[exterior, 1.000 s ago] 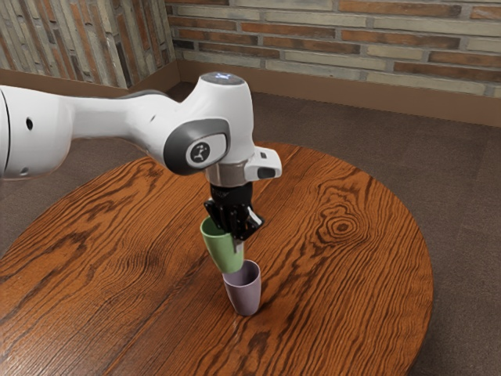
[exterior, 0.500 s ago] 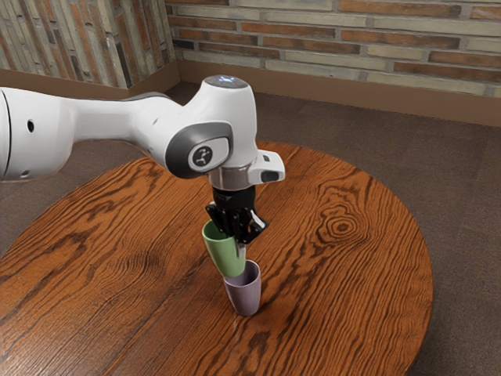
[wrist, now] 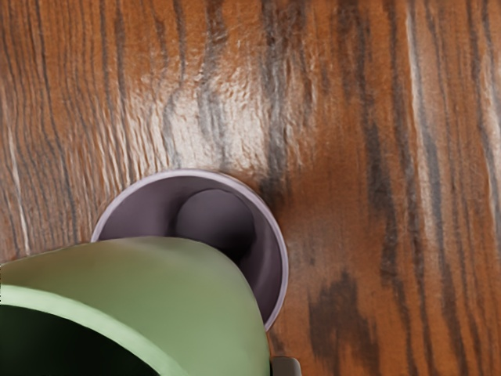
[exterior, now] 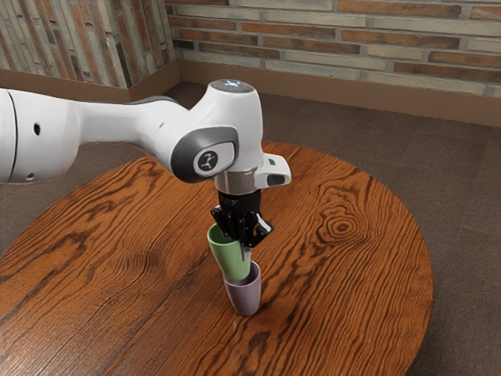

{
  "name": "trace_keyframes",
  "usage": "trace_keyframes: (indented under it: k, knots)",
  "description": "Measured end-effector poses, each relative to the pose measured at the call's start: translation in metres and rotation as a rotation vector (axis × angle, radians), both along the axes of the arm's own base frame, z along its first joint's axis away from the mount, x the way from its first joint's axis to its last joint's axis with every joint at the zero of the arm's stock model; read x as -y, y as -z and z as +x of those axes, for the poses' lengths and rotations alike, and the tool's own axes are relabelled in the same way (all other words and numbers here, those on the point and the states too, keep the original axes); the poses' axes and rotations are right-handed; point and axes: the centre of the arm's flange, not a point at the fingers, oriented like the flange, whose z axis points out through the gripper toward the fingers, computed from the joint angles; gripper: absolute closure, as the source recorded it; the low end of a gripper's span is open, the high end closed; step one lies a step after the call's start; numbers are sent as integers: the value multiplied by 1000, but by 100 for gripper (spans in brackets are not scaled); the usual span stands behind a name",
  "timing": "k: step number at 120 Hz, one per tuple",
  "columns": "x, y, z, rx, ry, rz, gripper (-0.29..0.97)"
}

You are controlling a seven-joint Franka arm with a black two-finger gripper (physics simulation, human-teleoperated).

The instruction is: Place the left cup onto the right cup

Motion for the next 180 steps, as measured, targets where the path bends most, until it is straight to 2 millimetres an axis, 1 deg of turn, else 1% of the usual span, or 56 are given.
trace_keyframes:
  k: [79,113,180]
  knots:
    - [3,17,9,-20,-18,8,78]
    - [6,17,11,-7,-18,4,78]
    - [3,19,12,-6,-26,3,78]
